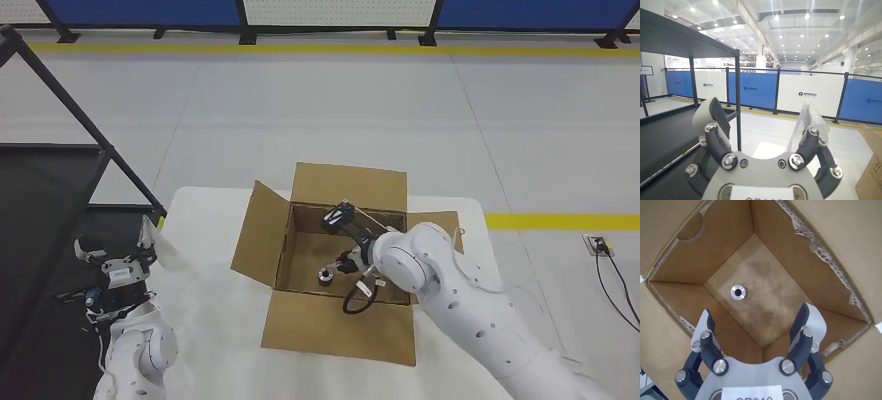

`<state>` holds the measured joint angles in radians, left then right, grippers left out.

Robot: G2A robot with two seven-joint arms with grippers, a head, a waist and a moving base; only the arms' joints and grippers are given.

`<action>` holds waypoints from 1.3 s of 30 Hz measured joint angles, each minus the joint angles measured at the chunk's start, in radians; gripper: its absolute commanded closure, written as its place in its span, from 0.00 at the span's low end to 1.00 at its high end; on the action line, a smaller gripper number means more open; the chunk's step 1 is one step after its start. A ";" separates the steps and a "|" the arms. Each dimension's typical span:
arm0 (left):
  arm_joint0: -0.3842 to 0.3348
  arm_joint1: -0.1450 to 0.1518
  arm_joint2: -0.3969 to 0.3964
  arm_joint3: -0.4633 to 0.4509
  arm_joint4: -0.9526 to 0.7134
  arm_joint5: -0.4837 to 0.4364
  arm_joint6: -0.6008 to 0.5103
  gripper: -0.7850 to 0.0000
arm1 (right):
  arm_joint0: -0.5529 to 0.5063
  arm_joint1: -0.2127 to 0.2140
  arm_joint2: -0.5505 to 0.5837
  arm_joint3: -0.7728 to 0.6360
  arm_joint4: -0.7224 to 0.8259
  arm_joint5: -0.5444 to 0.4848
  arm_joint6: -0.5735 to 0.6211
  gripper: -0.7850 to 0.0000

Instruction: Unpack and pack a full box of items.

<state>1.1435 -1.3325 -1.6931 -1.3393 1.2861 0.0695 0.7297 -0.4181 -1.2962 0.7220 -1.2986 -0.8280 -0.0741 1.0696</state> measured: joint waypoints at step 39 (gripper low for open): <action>-0.007 0.002 0.012 0.011 0.007 0.000 -0.001 0.00 | 0.292 -0.425 -0.334 0.905 0.114 -0.300 -0.244 1.00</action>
<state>1.1367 -1.3310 -1.6809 -1.3287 1.2930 0.0693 0.7283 -0.1262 -1.7207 0.3883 -0.3938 -0.7138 -0.3744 0.8253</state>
